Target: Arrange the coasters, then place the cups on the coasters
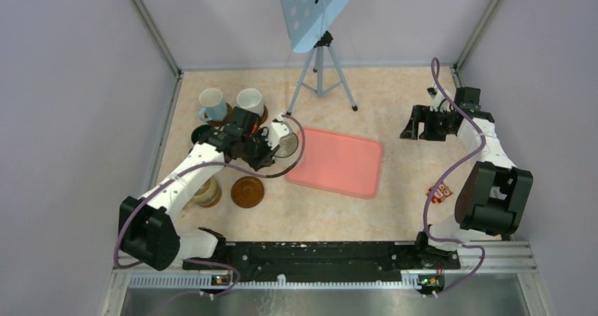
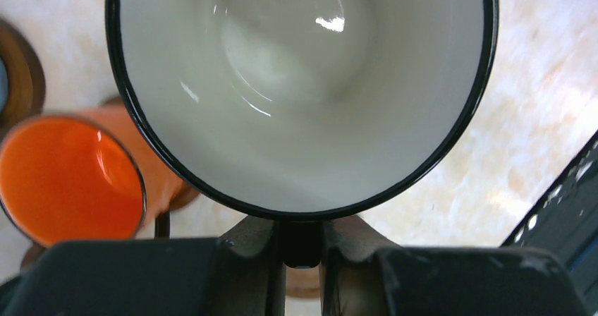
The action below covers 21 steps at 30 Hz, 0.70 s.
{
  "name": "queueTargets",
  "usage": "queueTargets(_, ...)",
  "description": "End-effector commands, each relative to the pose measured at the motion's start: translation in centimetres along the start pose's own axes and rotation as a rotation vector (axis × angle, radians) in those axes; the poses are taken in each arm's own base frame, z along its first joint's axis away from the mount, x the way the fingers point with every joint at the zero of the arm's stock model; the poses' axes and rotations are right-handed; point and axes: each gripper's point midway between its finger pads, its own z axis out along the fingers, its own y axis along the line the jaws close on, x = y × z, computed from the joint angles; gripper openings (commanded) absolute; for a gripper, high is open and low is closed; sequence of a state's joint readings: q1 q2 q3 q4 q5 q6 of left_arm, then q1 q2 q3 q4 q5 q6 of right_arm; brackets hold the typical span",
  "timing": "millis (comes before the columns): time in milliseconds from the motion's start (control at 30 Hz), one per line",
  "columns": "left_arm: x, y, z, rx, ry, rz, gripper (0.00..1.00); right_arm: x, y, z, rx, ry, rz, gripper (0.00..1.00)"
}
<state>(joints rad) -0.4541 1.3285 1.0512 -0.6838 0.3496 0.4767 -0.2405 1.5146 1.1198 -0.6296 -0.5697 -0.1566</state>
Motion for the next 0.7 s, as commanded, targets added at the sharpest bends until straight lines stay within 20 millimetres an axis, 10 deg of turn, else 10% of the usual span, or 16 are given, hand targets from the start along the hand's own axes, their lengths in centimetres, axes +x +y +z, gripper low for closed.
queueTargets(0, 2.0, -0.8, -2.8, 0.026, -0.009, 0.097, 0.00, -0.3, 0.2, -0.5, -0.015, -0.030, -0.004, 0.78)
queueTargets(667, 12.0, -1.2, -7.0, -0.054, 0.175, -0.024, 0.00, 0.9, 0.6, -0.1, -0.042, -0.003, 0.024, 0.78)
